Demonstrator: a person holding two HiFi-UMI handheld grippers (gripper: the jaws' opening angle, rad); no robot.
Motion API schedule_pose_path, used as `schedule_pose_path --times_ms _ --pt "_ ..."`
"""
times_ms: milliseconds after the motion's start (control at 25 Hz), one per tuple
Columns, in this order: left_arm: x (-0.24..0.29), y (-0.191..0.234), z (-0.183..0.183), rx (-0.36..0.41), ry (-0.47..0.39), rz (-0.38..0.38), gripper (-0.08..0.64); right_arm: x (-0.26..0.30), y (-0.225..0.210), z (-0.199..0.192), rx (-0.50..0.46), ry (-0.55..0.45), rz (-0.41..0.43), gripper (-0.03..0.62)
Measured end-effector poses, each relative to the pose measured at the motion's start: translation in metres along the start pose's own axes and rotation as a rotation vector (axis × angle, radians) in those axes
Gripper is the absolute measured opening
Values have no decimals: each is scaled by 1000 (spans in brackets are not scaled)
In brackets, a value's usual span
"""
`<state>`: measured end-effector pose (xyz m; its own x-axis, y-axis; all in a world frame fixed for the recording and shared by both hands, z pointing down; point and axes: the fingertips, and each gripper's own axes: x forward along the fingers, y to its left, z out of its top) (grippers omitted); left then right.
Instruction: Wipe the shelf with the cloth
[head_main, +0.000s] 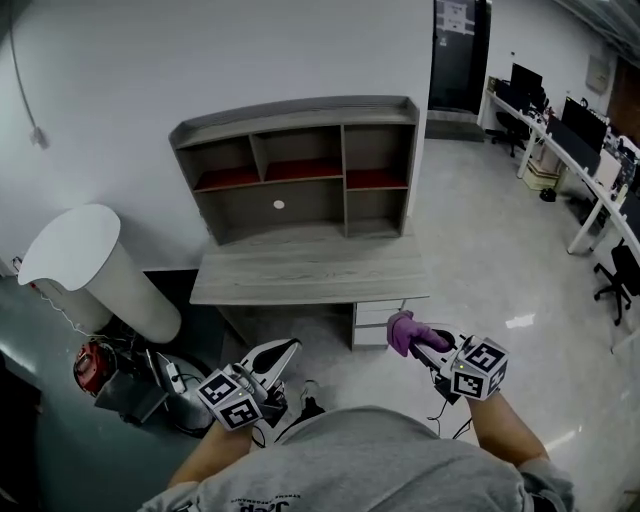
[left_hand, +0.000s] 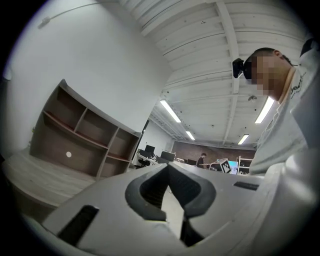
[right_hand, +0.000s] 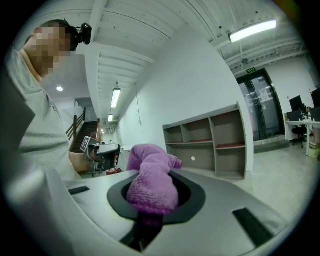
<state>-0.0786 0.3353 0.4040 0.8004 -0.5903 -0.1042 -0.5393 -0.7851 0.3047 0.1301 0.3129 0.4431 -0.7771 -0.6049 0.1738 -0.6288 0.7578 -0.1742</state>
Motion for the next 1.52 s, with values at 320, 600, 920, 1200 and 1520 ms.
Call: schedule_pose_path --times_ms 320,600,920,1200,1520 --pt "73 155 28 18 22 -140 14 132 -100 31 -3 1 -122 69" --pt "116 284 81 57 61 -203 14 250 -199 79 -15 42 -262 71" --pt "148 354 74 0 90 -125 14 328 -338 86 -200 223 -401 69" --pt "162 378 72 13 78 120 14 425 -467 94 -431 424 -391 69" --pt "215 397 74 70 95 271 14 509 -510 72 -611 562 -157 67"
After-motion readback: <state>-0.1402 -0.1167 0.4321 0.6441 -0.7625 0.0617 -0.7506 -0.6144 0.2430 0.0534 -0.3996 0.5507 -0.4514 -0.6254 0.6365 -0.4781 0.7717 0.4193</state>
